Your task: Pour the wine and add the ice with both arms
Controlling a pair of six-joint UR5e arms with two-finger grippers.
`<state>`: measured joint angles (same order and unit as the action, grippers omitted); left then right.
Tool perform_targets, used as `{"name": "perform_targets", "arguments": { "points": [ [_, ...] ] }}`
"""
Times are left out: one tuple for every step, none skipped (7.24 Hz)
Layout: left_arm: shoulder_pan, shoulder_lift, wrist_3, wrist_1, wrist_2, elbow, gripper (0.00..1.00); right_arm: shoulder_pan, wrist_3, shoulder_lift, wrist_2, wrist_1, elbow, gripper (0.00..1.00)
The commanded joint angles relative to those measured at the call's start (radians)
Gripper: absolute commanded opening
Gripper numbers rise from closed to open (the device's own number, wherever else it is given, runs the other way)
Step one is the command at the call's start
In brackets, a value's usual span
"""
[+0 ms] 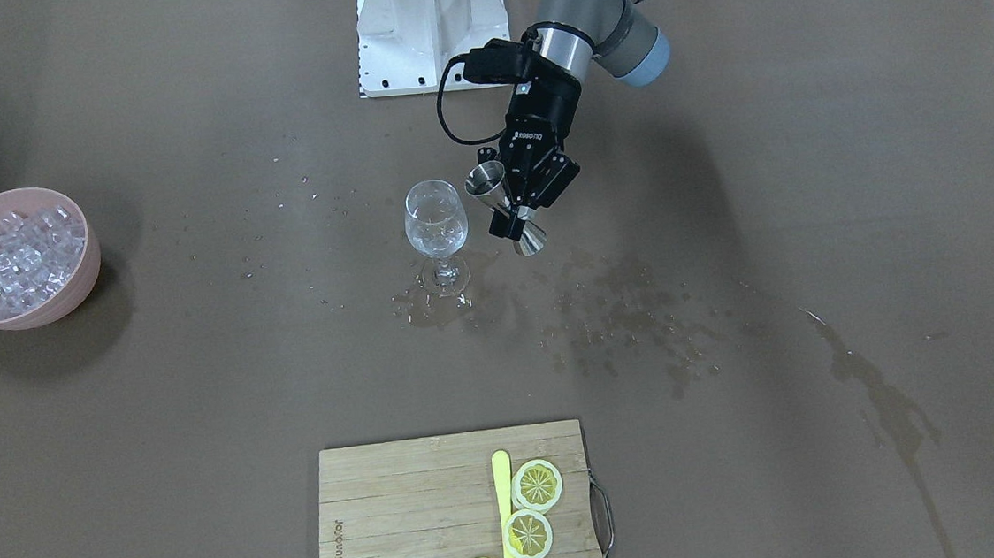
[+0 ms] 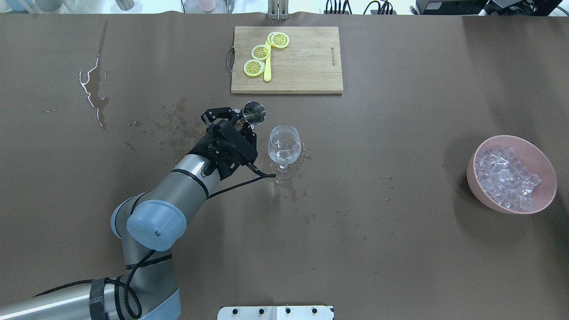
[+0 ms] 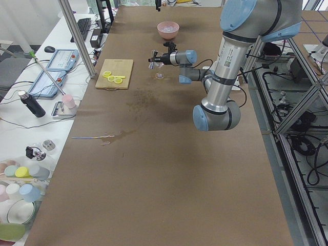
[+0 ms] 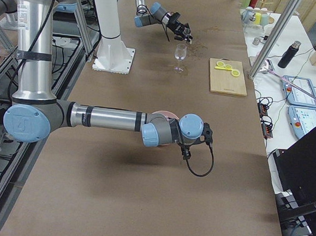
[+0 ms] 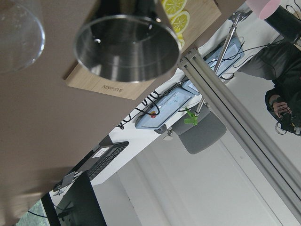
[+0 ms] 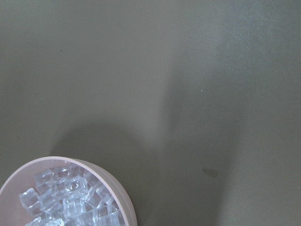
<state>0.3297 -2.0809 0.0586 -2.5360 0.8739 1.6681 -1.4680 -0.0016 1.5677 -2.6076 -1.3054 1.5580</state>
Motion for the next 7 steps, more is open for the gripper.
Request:
{"name": "perform_targets", "arguments": {
  "points": [
    [-0.048,-0.011,-0.132,0.014,-0.074,-0.001,0.00,0.000,0.000,0.000,0.001,-0.002,-0.001,1.00],
    [-0.060,-0.024,-0.138,0.060,-0.111,-0.001,0.00,0.000,0.000,-0.002,0.001,0.000,-0.009,1.00],
    [-0.066,-0.027,-0.157,0.121,-0.137,0.004,0.00,0.000,0.000,-0.002,0.000,0.000,-0.010,1.00],
    [-0.064,-0.036,-0.219,0.125,-0.139,0.007,0.00,0.000,0.000,-0.002,0.001,0.000,-0.010,1.00],
    [-0.064,-0.044,-0.288,0.128,-0.150,0.005,0.00,0.000,0.000,-0.002,0.001,0.000,-0.010,1.00],
    [-0.064,-0.056,-0.293,0.149,-0.164,0.001,0.00,0.000,0.000,-0.002,0.001,0.000,-0.012,1.00],
    [-0.064,-0.076,-0.307,0.204,-0.170,0.005,0.00,0.000,0.000,-0.002,0.001,0.000,-0.012,1.00]
  ]
}}
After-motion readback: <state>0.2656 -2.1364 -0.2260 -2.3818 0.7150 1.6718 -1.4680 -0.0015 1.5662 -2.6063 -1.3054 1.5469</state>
